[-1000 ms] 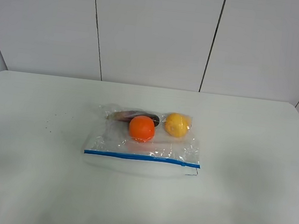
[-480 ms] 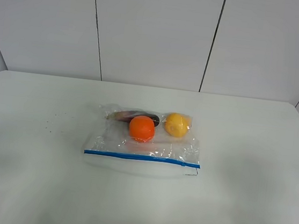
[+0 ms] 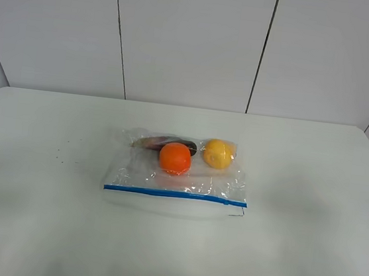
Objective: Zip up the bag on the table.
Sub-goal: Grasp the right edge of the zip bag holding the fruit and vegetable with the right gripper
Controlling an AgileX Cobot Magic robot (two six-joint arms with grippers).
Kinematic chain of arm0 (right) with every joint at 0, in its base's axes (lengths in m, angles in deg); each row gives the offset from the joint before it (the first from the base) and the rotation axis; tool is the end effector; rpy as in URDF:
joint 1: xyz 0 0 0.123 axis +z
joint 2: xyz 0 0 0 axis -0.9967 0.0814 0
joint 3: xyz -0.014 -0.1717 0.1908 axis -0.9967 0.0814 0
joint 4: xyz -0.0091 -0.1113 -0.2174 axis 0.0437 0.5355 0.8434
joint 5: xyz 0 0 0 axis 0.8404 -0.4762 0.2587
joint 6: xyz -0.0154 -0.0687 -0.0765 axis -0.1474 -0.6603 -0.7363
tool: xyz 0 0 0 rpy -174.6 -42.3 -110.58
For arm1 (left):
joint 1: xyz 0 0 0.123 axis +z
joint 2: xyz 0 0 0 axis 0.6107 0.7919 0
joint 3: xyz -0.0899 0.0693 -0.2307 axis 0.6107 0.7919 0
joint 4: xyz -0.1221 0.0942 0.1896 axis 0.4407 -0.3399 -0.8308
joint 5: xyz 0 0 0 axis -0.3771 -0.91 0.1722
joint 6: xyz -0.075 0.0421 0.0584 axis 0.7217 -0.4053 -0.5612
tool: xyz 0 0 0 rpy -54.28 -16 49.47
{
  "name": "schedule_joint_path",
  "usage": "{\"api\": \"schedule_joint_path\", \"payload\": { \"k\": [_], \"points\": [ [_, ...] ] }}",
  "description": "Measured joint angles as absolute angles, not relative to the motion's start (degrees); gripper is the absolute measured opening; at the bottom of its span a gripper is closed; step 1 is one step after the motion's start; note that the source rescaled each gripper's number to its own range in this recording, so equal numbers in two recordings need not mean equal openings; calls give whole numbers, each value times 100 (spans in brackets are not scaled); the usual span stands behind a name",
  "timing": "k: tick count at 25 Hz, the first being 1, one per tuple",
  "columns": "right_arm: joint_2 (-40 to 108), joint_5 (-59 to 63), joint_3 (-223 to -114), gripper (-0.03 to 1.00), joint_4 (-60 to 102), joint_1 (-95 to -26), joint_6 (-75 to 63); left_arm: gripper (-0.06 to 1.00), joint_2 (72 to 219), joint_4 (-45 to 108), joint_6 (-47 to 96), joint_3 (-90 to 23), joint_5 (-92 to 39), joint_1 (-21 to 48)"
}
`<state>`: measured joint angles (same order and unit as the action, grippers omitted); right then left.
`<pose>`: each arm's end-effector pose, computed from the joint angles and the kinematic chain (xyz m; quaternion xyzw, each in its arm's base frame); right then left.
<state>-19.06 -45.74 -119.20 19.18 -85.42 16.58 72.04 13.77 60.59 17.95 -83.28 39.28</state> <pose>0.0809 0.0144 0.2677 0.0133 0.9072 0.0825 0.4122 0.0276 0.0075 0.2676 -0.0288 0.8501 0.0352 0.5247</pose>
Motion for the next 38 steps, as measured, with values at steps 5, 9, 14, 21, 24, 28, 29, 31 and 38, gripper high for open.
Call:
{"api": "schedule_joint_path", "payload": {
  "k": [5, 9, 14, 21, 24, 28, 29, 31, 38],
  "points": [
    [-409, -4083, -11938, 100, 1525, -8264, 1309, 98, 7204, 1377, 6059, 1795, -8328, 3928],
    [1025, -3649, -12143, 100, 1015, -8264, 582, 98, 7204, 1377, 6059, 1795, -8328, 3928],
    [3066, -3488, -12737, 100, -317, -8537, -881, 98, 7204, 1377, 6059, 1795, -8328, 3928],
    [5165, -4525, -13628, 100, -2747, -9414, -3436, 98, 7204, 1377, 6059, 1795, -8328, 3928],
    [5968, -5009, -13901, 100, -3196, -9637, -3992, 98, 7204, 1377, 6059, 1795, -8328, 3928],
    [6969, -5327, -14202, 100, -3395, -9733, -4399, 98, 7204, 1377, 6059, 1795, -8328, 3928],
    [7162, -5432, -14286, 100, -3460, -9733, -4490, 98, 7204, 1377, 6059, 1795, -8328, 3928],
    [7588, -5603, -14460, 100, -3598, -9733, -4631, 98, 7204, 1377, 6059, 1795, -8328, 3928],
    [8543, -5734, -14984, 100, -3862, -9733, -4924, 98, 7204, 1377, 6059, 1795, -8328, 3928]
  ]
}}
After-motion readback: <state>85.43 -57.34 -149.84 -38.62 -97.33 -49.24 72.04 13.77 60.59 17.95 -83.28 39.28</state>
